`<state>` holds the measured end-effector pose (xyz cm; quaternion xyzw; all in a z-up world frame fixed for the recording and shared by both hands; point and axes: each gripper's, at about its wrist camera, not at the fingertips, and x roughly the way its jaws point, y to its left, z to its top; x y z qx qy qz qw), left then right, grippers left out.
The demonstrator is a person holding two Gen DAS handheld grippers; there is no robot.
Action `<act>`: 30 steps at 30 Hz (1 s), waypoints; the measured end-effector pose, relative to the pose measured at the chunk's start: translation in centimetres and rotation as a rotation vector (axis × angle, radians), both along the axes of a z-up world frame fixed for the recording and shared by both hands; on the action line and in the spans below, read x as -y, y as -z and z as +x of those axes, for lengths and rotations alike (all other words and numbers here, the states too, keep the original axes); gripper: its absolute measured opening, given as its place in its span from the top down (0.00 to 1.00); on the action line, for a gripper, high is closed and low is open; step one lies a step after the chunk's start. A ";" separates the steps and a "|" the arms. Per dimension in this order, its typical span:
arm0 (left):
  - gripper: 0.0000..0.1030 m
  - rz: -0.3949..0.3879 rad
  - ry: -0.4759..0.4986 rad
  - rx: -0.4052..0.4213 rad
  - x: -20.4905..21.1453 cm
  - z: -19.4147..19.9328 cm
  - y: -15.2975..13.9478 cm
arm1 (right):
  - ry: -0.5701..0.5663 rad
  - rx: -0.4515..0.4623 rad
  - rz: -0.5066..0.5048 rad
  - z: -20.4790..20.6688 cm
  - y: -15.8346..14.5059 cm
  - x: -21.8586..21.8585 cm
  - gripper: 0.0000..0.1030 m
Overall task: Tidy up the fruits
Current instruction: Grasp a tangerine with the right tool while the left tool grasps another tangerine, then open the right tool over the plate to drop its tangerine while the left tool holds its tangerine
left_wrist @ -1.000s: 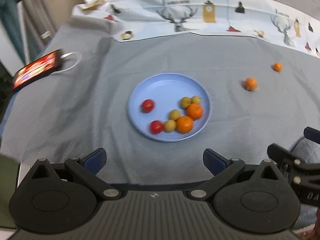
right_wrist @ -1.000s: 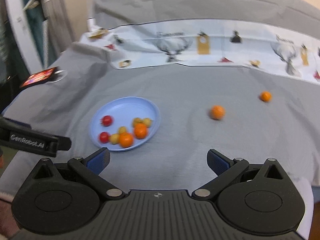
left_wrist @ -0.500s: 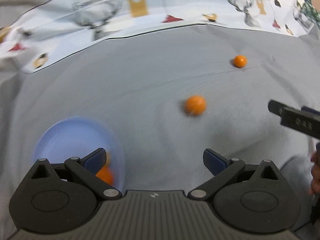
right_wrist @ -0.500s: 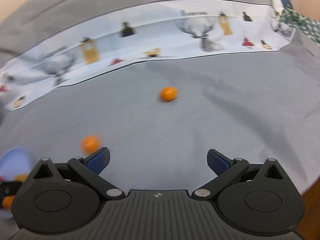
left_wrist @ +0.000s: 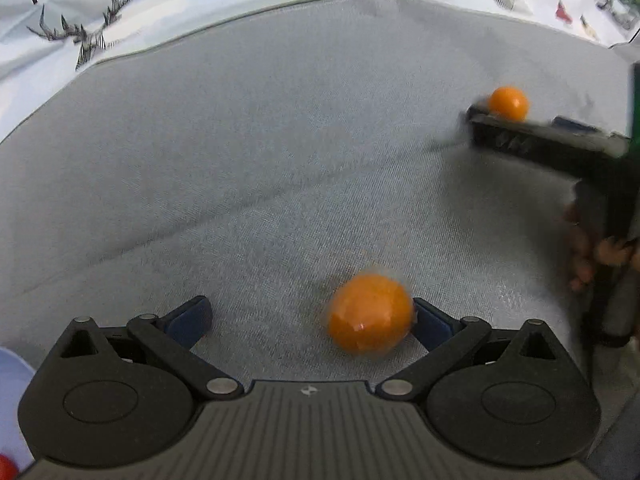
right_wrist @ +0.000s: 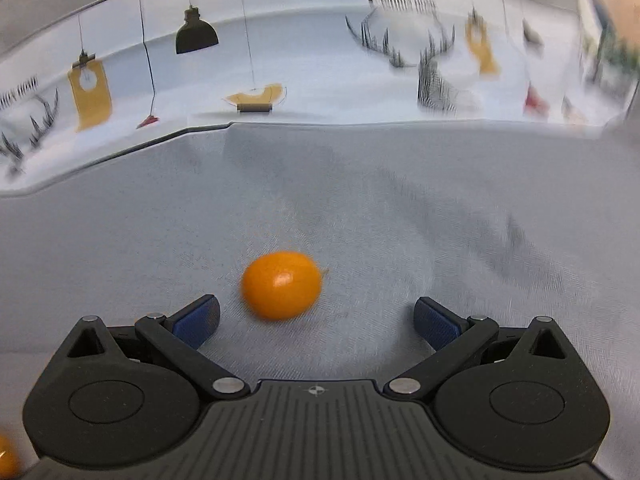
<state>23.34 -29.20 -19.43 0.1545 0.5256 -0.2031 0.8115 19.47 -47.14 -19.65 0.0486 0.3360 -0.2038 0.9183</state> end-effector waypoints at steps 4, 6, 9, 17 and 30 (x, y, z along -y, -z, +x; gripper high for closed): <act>0.00 0.002 0.007 0.021 0.0 -0.3 0.2 | 0.001 0.014 0.013 0.3 0.2 0.3 0.00; 0.08 0.012 -0.001 0.025 0.2 -0.4 -0.2 | 0.001 0.011 0.004 0.3 0.1 0.1 0.00; 0.60 0.007 0.068 0.046 1.0 -1.6 -1.9 | -0.011 0.032 -0.023 0.0 -0.3 -0.4 0.40; 0.60 -0.062 0.087 0.083 -0.9 -4.5 -7.9 | 0.001 0.036 0.041 -2.5 -3.9 -1.1 0.56; 0.60 -0.046 -0.067 0.151 -16.0 -17.8 -20.0 | -0.240 0.156 0.250 -20.9 -18.4 -13.4 0.56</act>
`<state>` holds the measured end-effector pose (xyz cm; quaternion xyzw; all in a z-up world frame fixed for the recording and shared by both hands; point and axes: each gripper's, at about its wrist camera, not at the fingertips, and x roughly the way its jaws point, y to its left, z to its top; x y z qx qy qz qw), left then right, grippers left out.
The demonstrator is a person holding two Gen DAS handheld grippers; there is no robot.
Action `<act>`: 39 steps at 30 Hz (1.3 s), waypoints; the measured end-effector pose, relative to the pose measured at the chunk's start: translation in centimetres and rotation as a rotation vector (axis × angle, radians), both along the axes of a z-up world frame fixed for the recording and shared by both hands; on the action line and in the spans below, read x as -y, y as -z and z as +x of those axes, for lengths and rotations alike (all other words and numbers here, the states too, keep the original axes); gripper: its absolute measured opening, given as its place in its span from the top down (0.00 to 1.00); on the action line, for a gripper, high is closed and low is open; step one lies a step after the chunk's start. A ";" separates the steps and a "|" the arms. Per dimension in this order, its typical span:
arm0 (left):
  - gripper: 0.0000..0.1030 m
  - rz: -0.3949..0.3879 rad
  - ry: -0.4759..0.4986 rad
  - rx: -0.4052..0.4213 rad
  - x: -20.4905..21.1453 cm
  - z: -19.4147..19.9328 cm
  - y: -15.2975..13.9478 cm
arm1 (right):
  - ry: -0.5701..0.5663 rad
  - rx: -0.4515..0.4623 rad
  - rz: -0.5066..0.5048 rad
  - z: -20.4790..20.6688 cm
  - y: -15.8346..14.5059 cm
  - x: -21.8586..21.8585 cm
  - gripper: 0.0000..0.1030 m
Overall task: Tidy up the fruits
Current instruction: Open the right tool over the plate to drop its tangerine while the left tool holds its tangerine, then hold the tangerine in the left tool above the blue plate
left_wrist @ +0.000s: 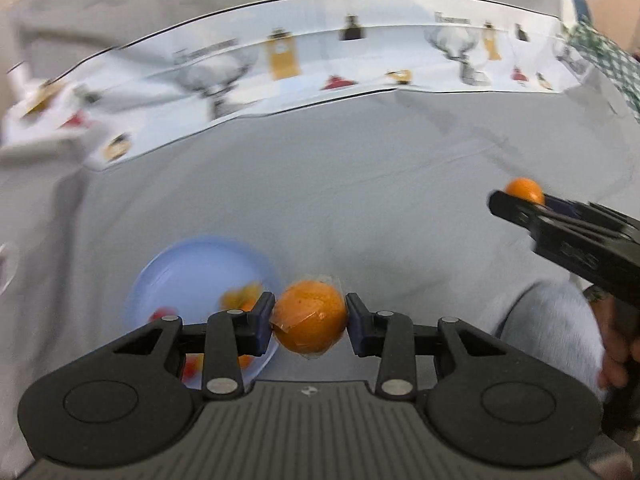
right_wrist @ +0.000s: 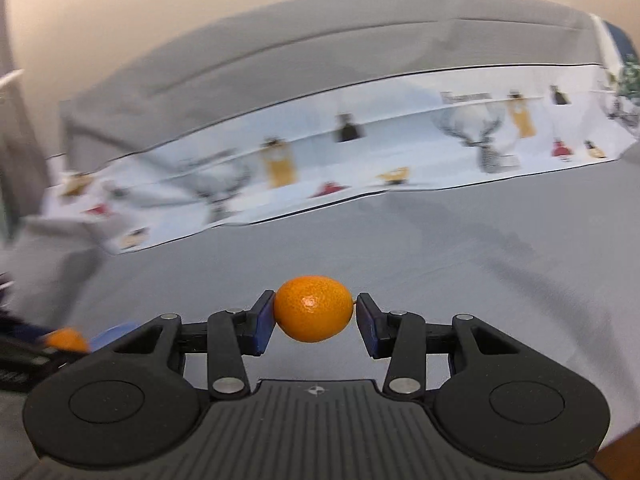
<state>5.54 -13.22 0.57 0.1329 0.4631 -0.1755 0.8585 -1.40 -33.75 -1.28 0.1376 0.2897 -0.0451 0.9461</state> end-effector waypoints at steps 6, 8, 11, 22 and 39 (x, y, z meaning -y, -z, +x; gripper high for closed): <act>0.60 0.006 -0.134 0.017 -7.6 -5.6 -1.3 | -0.189 -0.013 0.031 -5.1 -3.2 -7.6 0.56; 0.60 -0.004 -0.162 0.034 -9.6 -7.5 -1.6 | -0.237 -0.005 -0.003 -6.6 -3.8 -10.0 0.56; 0.60 -0.038 -0.202 0.057 -11.8 -9.8 -2.1 | -0.303 -0.001 -0.055 -8.6 -4.5 -13.0 0.56; 0.60 -0.155 -0.237 0.146 -15.1 -14.6 -4.0 | -0.365 0.045 -0.188 -12.9 -7.1 -17.4 0.56; 0.60 -0.255 -0.284 0.102 -17.3 -14.1 -3.7 | -0.374 0.102 -0.255 -12.0 -7.0 -19.0 0.99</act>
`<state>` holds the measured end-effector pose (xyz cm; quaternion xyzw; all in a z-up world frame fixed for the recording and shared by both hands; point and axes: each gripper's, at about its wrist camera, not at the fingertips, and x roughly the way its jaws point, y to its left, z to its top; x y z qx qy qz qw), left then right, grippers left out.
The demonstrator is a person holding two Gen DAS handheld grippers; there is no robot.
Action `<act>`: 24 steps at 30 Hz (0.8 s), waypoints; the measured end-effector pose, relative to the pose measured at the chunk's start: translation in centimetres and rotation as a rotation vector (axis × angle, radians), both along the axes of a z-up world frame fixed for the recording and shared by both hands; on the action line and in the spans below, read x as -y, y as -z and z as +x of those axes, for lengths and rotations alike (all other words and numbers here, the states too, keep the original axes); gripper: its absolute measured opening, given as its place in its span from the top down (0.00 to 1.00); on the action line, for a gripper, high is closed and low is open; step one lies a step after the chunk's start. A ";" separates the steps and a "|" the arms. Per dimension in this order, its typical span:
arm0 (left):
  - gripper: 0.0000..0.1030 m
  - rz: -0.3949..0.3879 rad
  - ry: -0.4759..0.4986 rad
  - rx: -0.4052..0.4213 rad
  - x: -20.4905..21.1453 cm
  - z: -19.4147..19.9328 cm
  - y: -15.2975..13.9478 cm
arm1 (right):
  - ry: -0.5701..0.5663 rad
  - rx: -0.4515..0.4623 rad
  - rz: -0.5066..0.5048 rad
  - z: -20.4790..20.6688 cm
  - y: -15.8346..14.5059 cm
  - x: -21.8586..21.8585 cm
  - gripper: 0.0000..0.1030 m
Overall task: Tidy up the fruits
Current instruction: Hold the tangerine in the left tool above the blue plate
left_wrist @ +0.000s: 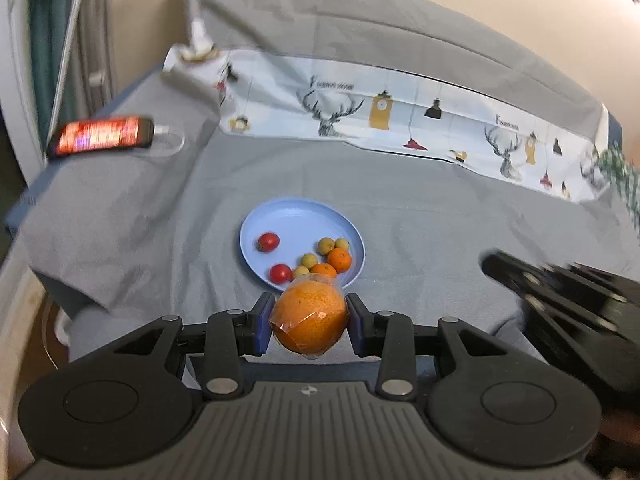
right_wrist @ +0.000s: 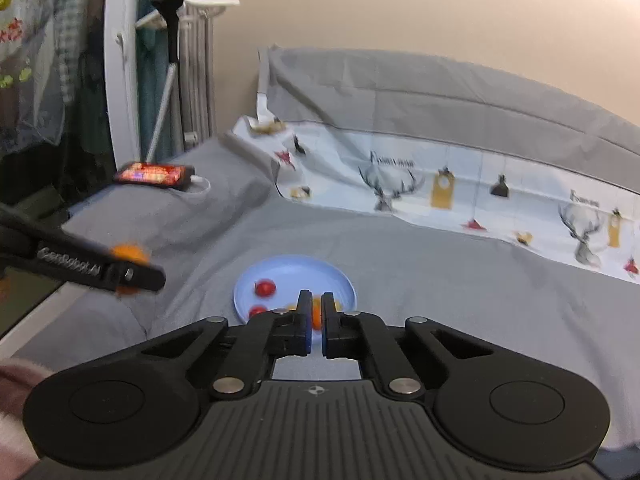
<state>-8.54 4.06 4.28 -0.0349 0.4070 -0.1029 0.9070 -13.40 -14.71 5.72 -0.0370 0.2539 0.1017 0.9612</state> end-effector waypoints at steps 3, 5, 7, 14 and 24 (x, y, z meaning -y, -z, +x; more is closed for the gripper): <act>0.60 0.017 -0.039 -0.026 -0.8 1.0 0.5 | 0.099 -0.080 0.069 4.9 1.3 2.3 1.00; 0.60 0.026 -0.054 -0.045 -1.2 1.8 1.0 | 0.145 -0.087 0.127 6.3 1.6 4.4 0.99; 0.60 0.022 -0.064 -0.068 -1.4 3.3 1.5 | 0.169 -0.076 0.097 6.4 2.1 5.8 0.98; 0.60 0.060 -0.060 -0.146 -0.3 8.7 3.7 | 0.287 -0.136 0.095 8.0 5.2 9.9 0.49; 0.60 0.106 -0.042 -0.180 1.7 13.1 5.5 | 0.293 -0.161 0.033 12.6 9.3 10.7 0.13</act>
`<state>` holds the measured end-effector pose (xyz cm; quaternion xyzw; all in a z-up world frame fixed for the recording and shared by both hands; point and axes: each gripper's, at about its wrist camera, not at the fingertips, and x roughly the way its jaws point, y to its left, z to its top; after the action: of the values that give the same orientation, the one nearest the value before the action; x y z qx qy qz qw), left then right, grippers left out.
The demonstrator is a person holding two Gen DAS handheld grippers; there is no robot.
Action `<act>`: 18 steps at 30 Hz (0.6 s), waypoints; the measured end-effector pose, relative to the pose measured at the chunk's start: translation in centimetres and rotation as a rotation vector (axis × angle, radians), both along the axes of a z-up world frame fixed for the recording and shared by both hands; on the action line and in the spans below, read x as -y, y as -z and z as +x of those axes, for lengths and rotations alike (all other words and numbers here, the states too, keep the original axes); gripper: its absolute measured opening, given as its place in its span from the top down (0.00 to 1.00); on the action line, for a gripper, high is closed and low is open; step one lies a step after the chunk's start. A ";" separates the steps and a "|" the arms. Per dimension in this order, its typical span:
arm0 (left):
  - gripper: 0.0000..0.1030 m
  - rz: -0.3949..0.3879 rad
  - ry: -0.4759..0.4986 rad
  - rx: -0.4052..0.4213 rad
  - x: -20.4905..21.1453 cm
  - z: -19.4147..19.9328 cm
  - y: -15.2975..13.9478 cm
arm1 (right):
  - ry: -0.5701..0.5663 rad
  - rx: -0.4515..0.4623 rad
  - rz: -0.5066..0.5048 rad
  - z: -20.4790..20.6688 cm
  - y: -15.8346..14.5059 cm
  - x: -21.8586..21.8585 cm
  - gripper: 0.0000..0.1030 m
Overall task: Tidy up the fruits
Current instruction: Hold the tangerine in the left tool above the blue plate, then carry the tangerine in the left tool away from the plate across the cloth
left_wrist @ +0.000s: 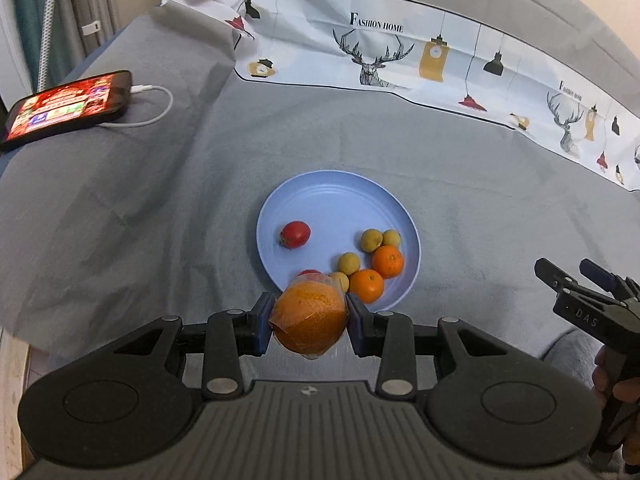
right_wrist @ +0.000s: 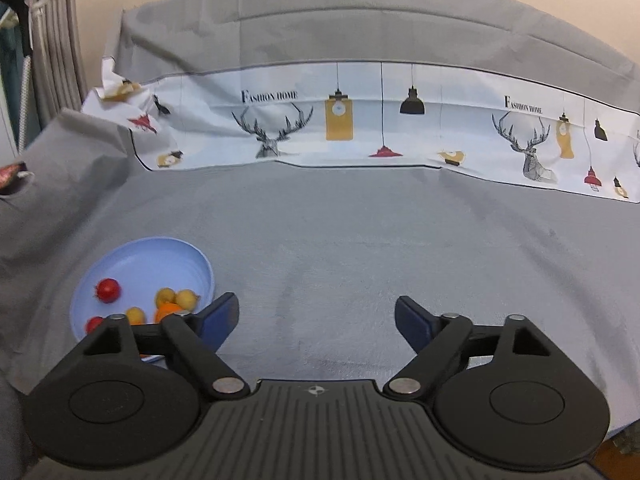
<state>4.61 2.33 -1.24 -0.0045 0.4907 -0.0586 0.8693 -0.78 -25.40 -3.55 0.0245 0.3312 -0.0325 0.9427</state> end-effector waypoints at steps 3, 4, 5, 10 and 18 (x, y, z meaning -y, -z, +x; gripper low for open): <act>0.60 0.004 0.003 -0.017 0.5 1.3 0.6 | 0.013 -0.008 -0.009 1.1 1.0 0.5 0.07; 0.60 0.004 0.006 -0.023 0.7 1.7 0.8 | 0.022 -0.014 -0.014 1.5 1.4 0.8 0.05; 0.60 0.006 0.011 -0.029 1.0 2.2 1.0 | 0.033 -0.021 -0.017 2.0 1.9 1.1 0.03; 0.60 0.016 0.038 -0.041 2.7 4.4 1.4 | 0.122 -0.024 0.001 4.4 4.2 3.6 0.01; 0.60 0.037 0.132 -0.036 8.8 6.8 0.3 | 0.494 0.047 0.145 7.9 8.3 7.5 0.01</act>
<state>11.42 -6.45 -1.52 0.0426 0.5067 -0.1066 0.8545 7.16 -32.87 -11.81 0.1728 0.2947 -0.2374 0.9094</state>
